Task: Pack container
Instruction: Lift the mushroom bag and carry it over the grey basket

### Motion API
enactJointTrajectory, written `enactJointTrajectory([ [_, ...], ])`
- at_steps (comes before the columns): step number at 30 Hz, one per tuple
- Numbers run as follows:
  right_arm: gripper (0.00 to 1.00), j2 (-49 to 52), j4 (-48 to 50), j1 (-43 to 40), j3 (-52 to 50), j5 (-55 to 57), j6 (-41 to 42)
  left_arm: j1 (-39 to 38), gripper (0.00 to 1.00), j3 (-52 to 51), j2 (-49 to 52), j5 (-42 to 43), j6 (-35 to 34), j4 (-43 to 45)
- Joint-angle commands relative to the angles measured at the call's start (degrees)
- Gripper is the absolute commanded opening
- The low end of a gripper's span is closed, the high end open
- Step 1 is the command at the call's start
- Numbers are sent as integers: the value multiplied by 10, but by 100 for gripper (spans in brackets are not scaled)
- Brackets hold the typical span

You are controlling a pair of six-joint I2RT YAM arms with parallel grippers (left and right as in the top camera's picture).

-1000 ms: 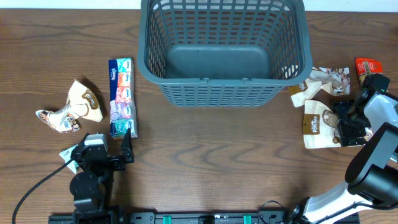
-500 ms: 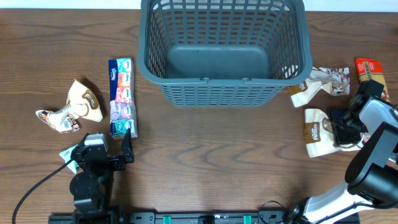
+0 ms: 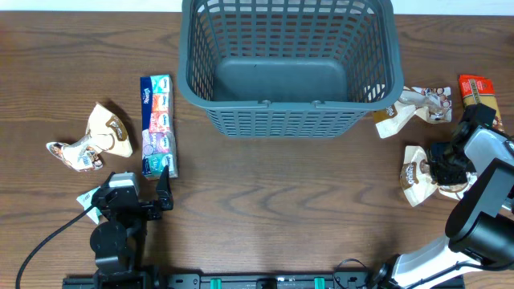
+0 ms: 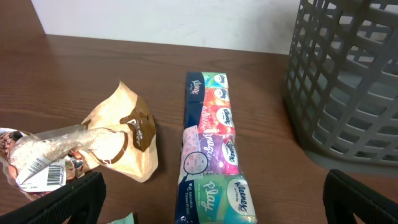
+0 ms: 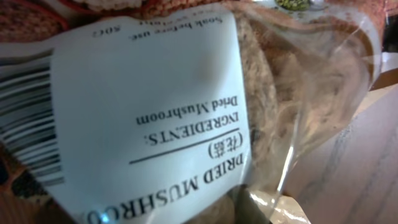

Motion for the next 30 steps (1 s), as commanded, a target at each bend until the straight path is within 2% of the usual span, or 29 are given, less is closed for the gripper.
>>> enactJointTrajectory([
  [1, 1, -19, -10, 2, 9, -26, -25, 3, 99, -14, -4, 6, -1, -2],
  [7, 1, -111, -53, 2, 89, -40, -69, 3, 99, -14, -3, 5, -1, -2],
  [13, 1, -226, -96, 2, 249, -112, -125, 3, 98, -14, -3, 5, -1, -2],
  [17, 1, -274, -56, 12, 366, -193, -183, 3, 99, -14, -4, 5, -1, -2],
  [21, 1, -280, -6, 52, 465, -240, -195, 3, 99, -14, -3, 6, -1, -2],
  [26, 1, -259, 123, 146, 485, -308, -210, 3, 99, -14, -3, 6, -1, -2],
  [30, 1, -204, 161, 237, 485, -329, -256, 3, 99, -14, -4, 6, -1, -2],
])
